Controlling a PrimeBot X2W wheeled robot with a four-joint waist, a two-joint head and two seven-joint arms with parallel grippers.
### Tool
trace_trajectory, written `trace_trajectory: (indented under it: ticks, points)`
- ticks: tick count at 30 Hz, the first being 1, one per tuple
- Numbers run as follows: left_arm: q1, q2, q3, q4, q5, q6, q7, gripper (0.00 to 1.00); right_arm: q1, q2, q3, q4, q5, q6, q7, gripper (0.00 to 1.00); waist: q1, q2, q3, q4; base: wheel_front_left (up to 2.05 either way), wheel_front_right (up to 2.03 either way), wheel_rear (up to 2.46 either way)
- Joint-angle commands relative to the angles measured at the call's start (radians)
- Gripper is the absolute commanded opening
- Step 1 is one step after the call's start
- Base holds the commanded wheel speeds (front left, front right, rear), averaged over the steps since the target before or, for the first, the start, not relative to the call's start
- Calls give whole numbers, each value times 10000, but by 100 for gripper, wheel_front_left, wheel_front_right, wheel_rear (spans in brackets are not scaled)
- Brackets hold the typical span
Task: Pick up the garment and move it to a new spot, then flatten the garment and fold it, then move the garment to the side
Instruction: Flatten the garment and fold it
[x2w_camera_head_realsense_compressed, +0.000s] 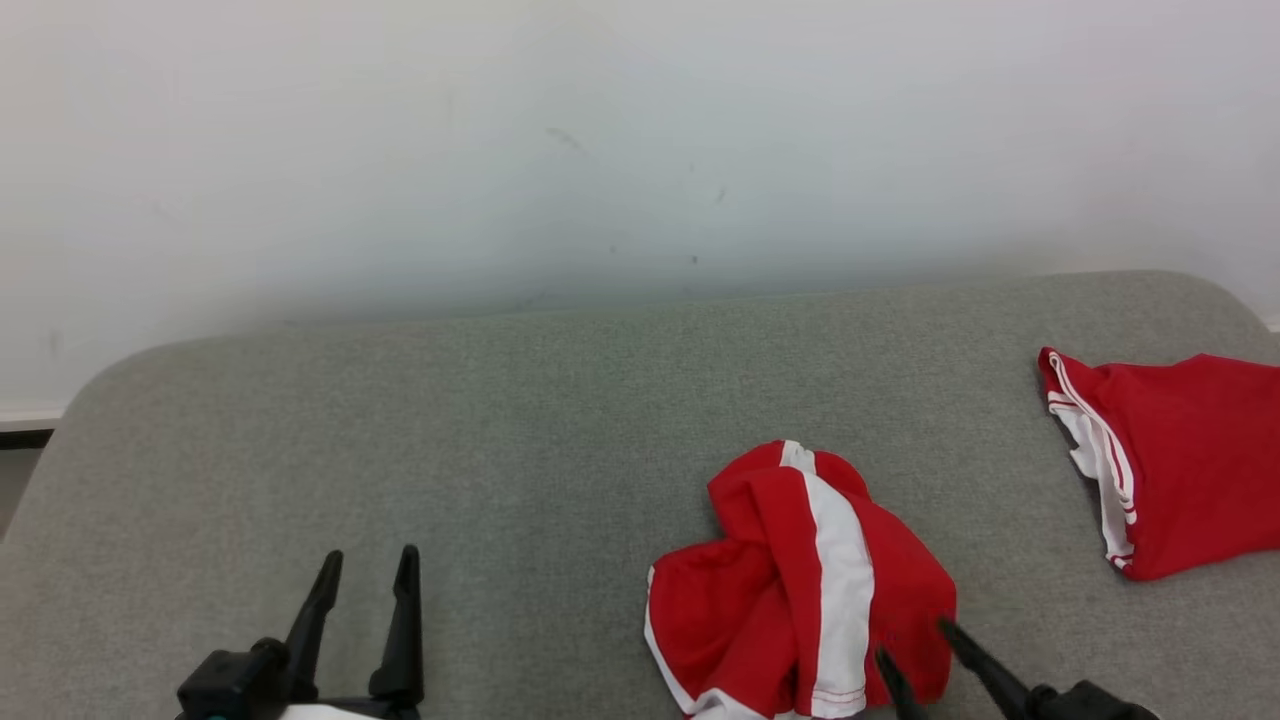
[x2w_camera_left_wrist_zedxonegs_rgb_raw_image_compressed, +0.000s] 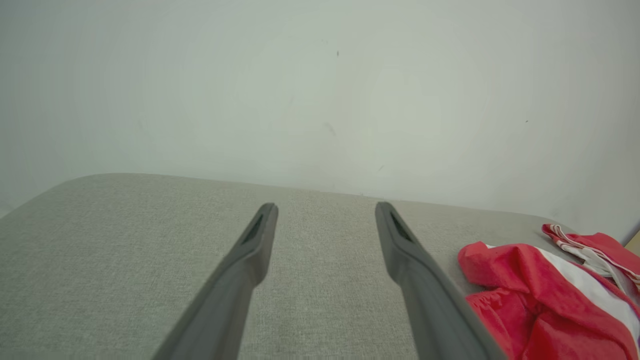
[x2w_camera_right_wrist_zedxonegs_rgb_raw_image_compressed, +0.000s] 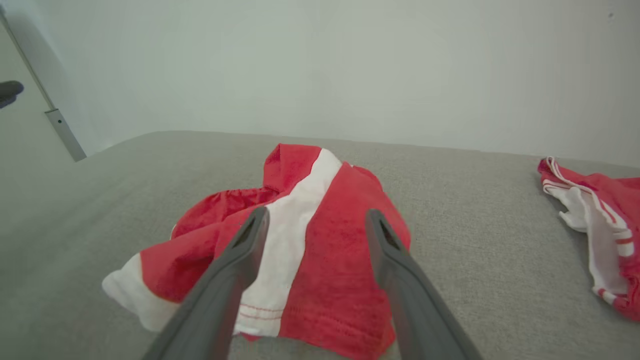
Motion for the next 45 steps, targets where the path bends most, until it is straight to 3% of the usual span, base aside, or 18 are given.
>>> trace_trajectory:
  ticks: [1,9,21,22,23,24,25,36,45]
  points:
    - [-68,-5,52,36,177,-51,-17,100,120,-156,161,72,-1,-22,56,100,0,0,28,67,0,0,0]
    - [-156,-212,258,227,311,-277,-17,100,-114,-815,1587,830,-686,-22,729,100,0,0,152,408,0,0,0]
    - [-376,-437,522,442,477,-571,-17,100,-1134,-194,1568,2288,-1632,-22,690,100,0,0,396,951,0,0,0]
    - [-390,-459,526,446,497,-580,-17,100,-1191,-150,1492,2327,-1666,-22,597,78,0,0,415,983,0,0,0]
    - [-389,-474,553,454,513,-603,-17,100,-1226,-122,1437,2357,-1723,-22,516,37,0,0,426,1005,0,0,0]
    - [-381,-480,573,467,525,-607,-17,100,-1251,-118,1382,2362,-1780,-22,426,4,0,0,436,1023,0,0,0]
    - [-372,-493,601,477,537,-626,-17,100,-1256,-97,1308,2362,-1795,-22,360,0,0,0,446,1035,0,0,0]
    - [-384,-606,762,550,628,-764,-17,100,-1594,-366,-69,1295,-1528,-22,154,0,0,0,575,830,0,0,0]
    - [-1043,-615,515,542,766,-916,-16,100,-3937,-1538,45,1291,-43,-22,1115,0,0,0,1632,1098,0,0,0]
